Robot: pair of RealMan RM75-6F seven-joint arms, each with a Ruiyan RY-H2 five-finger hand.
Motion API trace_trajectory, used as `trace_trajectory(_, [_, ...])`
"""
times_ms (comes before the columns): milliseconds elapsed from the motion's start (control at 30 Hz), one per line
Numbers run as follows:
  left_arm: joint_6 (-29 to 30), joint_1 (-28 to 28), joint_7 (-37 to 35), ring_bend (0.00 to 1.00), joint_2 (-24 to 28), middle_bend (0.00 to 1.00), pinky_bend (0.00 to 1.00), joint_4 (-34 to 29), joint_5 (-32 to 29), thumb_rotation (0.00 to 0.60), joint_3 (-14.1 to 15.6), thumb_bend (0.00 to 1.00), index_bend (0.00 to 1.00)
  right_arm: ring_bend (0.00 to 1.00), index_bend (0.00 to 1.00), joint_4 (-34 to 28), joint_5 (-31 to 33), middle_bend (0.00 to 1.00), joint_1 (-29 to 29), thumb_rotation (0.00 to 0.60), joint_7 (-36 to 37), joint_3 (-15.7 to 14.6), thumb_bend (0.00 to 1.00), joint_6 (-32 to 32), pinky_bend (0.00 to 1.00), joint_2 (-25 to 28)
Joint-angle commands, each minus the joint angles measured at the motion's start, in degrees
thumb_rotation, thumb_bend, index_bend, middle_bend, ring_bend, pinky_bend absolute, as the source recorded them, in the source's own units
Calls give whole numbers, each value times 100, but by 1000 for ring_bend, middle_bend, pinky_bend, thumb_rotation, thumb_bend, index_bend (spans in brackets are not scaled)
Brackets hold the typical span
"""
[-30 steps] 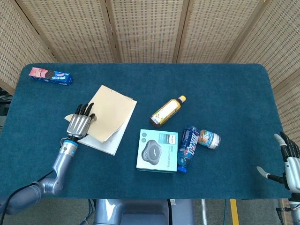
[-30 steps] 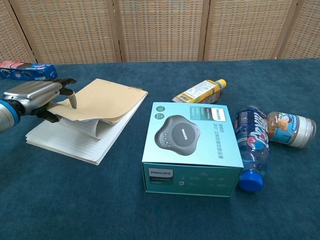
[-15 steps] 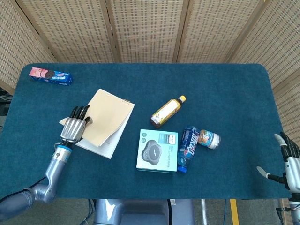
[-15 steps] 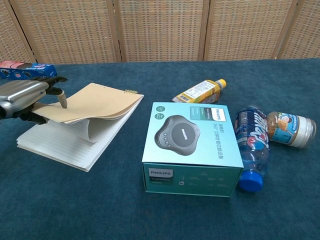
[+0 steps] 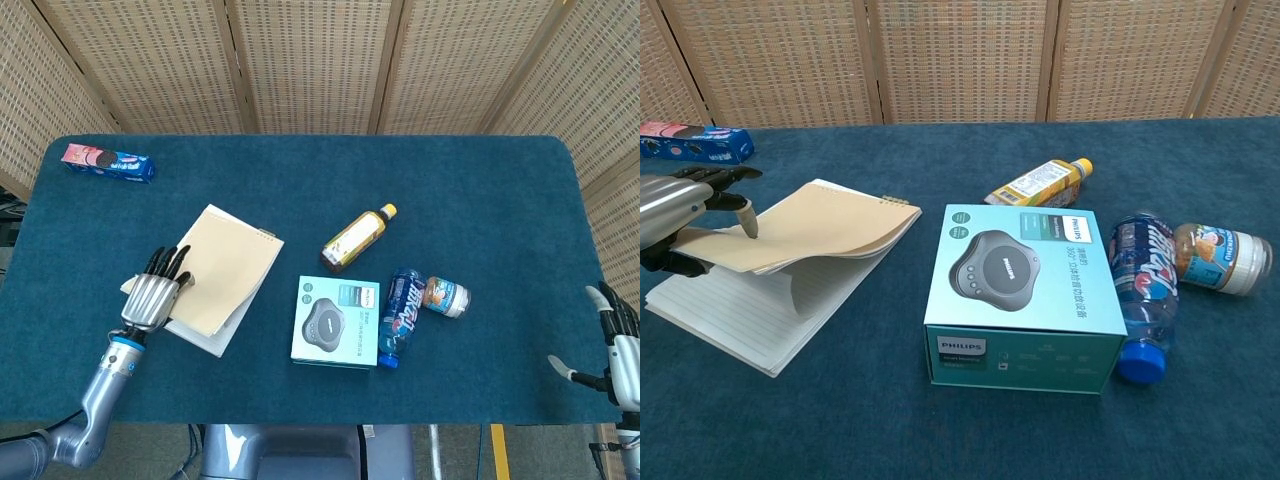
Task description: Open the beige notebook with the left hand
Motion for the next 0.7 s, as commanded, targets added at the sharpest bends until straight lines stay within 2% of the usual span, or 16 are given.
trace_trajectory(33, [205, 134, 139, 0, 80, 0, 24, -192, 126, 600, 107, 646, 762, 0, 21, 6, 2, 0, 2, 600, -3, 1, 53, -5, 0, -2])
trace_trajectory(367, [582, 458, 456, 0, 194, 0, 25, -482, 443, 600, 422, 647, 763, 0, 21, -14, 15, 0, -4, 600, 2, 5, 53, -6, 0, 5])
trace_trajectory(700, [930, 832, 438, 0, 383, 0, 25, -635, 830, 600, 790, 647, 764, 0, 21, 2, -2, 0, -9, 600, -5, -6, 53, -1, 0, -6])
